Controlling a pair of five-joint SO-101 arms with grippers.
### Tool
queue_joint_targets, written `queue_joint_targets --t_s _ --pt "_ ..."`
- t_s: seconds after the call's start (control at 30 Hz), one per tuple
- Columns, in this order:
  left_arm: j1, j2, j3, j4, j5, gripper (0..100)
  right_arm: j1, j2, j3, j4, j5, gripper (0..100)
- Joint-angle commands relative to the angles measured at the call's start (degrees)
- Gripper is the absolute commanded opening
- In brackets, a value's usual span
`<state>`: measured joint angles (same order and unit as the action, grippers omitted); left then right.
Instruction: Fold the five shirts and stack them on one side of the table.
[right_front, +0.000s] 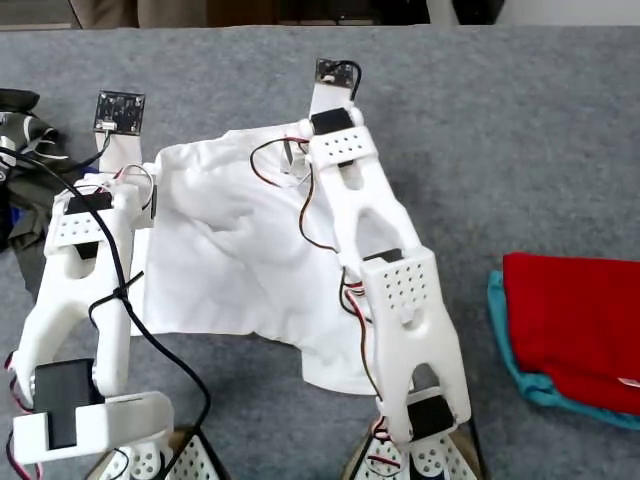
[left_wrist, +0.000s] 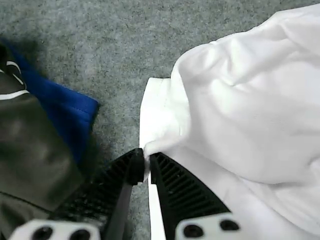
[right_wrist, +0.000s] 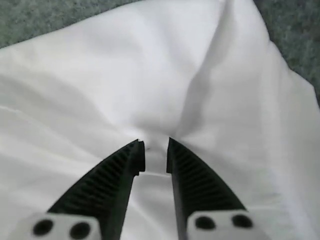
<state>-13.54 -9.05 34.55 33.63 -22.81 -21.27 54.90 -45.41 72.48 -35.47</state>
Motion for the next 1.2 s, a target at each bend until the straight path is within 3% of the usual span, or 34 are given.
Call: queue_joint_targets --t_s 0.0,0.47,0.67,1.17 --pt "0.09 -0.22 -2.64 0.44 0.53 2 -0.75 -0.31 -2.42 -0.88 -0.53 9.0" --pt "0.09 -0.13 -2.64 0.44 0.53 2 -0.66 -0.4 -11.47 11.08 0.09 9.4" --pt "0.09 -0.13 -2.64 0.44 0.44 2 -0.75 0.13 -16.48 15.38 -0.44 20.0" --pt "0.09 -0.13 -2.64 0.44 0.53 2 -0.57 10.51 -17.01 11.25 -0.09 10.5"
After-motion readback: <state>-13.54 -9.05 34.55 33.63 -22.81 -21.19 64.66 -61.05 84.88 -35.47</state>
